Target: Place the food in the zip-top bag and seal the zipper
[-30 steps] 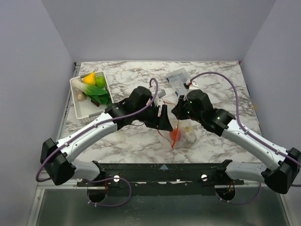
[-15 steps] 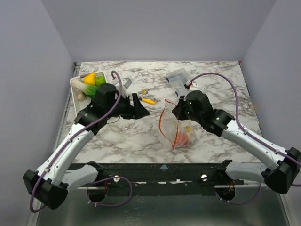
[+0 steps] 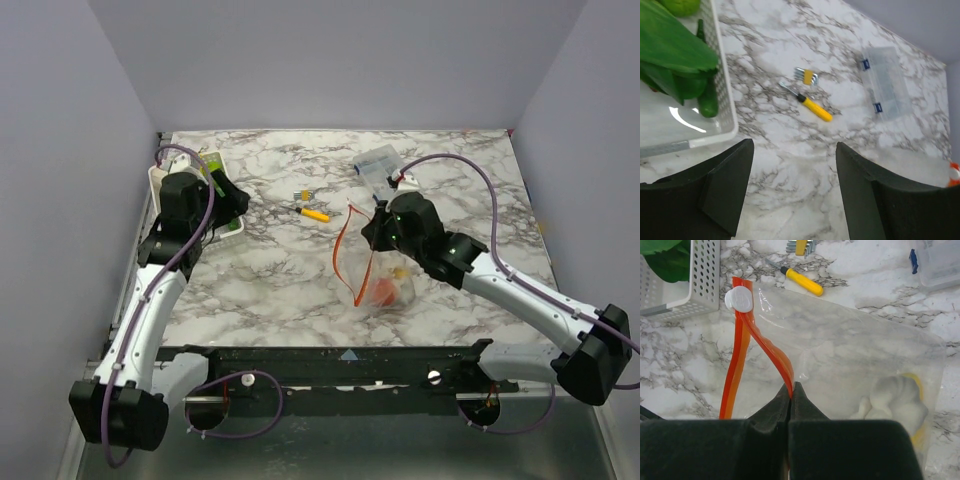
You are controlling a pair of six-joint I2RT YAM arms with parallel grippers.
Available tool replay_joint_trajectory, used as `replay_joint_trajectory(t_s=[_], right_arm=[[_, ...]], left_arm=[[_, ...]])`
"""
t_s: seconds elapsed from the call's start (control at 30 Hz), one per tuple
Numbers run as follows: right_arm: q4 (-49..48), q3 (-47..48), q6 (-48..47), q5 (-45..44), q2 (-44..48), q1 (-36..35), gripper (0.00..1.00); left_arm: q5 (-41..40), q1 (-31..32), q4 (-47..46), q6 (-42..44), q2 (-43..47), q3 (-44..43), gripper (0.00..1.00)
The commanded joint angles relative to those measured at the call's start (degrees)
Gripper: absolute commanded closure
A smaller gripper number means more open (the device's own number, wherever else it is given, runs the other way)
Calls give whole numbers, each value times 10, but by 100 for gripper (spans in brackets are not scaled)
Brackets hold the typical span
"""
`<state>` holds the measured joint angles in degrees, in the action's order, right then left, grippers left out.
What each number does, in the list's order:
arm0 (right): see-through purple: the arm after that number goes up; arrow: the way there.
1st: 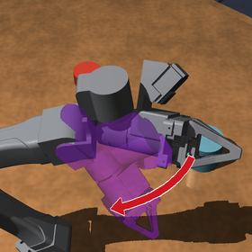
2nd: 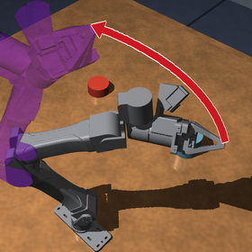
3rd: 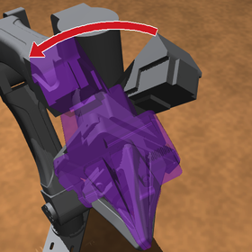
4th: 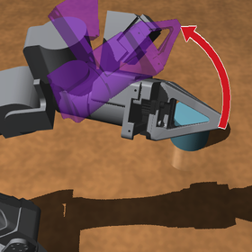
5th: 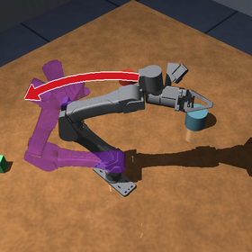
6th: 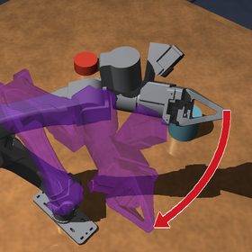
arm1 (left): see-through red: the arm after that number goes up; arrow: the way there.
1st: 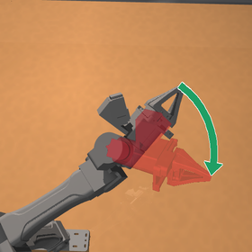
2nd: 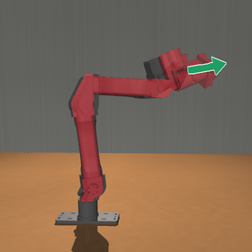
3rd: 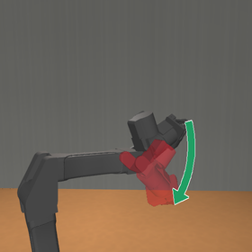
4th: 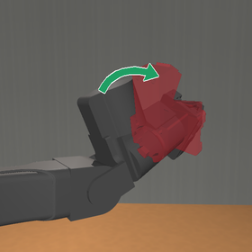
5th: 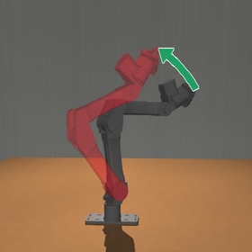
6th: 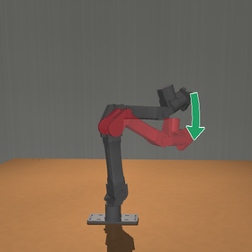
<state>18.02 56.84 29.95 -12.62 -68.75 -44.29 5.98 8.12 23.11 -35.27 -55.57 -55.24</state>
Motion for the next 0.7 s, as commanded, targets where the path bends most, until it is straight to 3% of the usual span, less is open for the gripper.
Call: replay_joint_trajectory(t_s=[0.0, 0.23, 0.37, 0.43, 0.67], right_arm=[[-34, -12, -18, -17, -12, 0, 99], [-54, -9, -36, 7, -34, 0, 99], [-73, -17, -49, 15, -42, 0, 99], [-75, -18, -52, 17, -47, 0, 99], [-84, -25, -61, 33, -49, 0, 99]], left_arm=[[-138, -38, -82, -31, -67, -29, 32], [-208, -76, -91, -56, -185, -87, 30], [-146, -134, -91, -50, -260, -136, 30], [-103, -149, -92, -37, -306, -171, 30], [-143, -153, -74, 82, -469, -325, 31]])
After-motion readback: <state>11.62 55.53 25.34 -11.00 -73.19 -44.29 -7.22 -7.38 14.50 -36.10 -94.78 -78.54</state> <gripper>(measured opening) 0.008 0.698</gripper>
